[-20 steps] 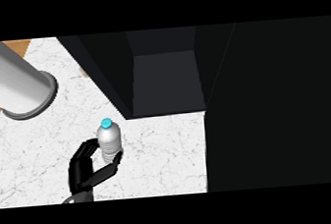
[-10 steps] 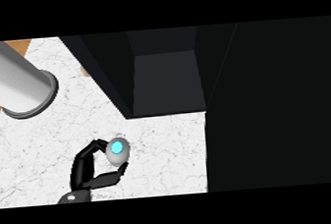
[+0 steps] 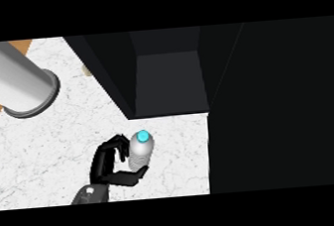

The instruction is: Pick up the bottled water, place it into the cabinet and close the cabinet

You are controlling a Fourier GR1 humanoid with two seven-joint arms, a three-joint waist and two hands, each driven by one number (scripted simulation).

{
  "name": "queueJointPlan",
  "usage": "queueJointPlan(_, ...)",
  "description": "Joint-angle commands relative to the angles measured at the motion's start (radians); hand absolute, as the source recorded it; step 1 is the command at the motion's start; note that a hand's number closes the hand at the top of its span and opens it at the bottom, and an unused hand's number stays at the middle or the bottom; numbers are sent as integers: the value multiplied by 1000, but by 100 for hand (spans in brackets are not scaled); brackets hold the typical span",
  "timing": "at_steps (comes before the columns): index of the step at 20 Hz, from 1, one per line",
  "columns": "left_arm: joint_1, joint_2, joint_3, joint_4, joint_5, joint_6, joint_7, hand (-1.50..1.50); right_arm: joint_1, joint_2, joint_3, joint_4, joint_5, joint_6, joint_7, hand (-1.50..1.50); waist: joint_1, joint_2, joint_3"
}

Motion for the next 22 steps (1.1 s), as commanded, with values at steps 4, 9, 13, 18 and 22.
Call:
queueJointPlan(4,-15,-15,-144,-183,118,48,181,150,54,-19,52,-158,46,-27,47,-150,3,-2,-1)
queueJointPlan(9,-38,-16,-292,-347,200,215,360,150,40,-47,-48,-154,-62,-13,37,-150,3,0,0)
queueJointPlan(13,-153,-16,-390,-353,288,336,471,150,51,-53,-62,-117,-54,-8,-6,-150,-11,2,-1)
queueJointPlan(18,-330,-16,-365,-237,353,417,511,150,31,-56,-45,-160,-49,-13,56,-150,-13,9,-2)
queueJointPlan(22,-439,-16,-432,-196,410,540,566,150,36,-42,-105,-102,-100,5,-34,-150,-32,9,-1)
